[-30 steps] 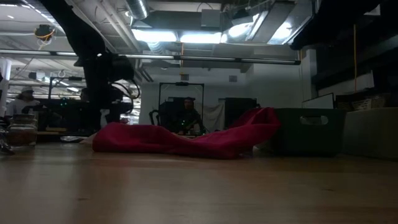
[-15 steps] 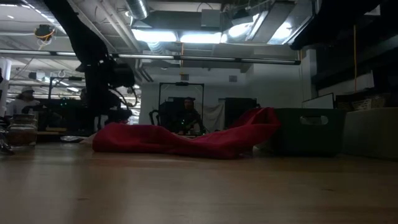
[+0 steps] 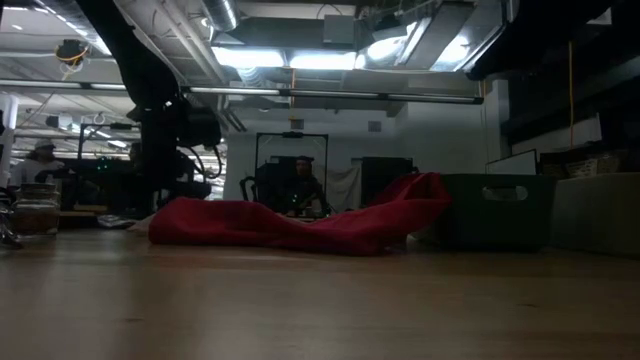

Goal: Sort spices by type
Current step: Put the top orange pouch seasoning into the light blue bin

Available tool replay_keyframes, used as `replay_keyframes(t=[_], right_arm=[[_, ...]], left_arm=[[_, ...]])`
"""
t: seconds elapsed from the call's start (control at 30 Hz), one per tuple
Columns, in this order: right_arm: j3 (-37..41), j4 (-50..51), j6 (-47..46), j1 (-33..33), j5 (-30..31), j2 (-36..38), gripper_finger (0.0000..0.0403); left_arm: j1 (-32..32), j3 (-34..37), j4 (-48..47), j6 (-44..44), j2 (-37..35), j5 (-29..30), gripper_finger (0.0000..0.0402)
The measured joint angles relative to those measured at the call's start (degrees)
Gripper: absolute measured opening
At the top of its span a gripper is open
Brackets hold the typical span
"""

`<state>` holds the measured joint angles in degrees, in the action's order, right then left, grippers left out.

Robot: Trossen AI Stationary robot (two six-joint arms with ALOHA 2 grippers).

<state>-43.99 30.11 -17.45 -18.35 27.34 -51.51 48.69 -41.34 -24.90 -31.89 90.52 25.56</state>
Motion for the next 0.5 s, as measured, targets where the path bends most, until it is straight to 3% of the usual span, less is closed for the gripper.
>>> replay_keyframes(t=[0.33,0.5], right_arm=[[0.0,0.0,0.0,0.0,0.0,0.0,0.012],[0.0,0.0,0.0,0.0,-0.6,0.0,0.012]], left_arm=[[-0.5,0.0,0.0,-0.4,-0.2,-3.3,0.002],[-1.4,-0.1,1.6,-2.6,-0.4,-9.2,0.0013]])
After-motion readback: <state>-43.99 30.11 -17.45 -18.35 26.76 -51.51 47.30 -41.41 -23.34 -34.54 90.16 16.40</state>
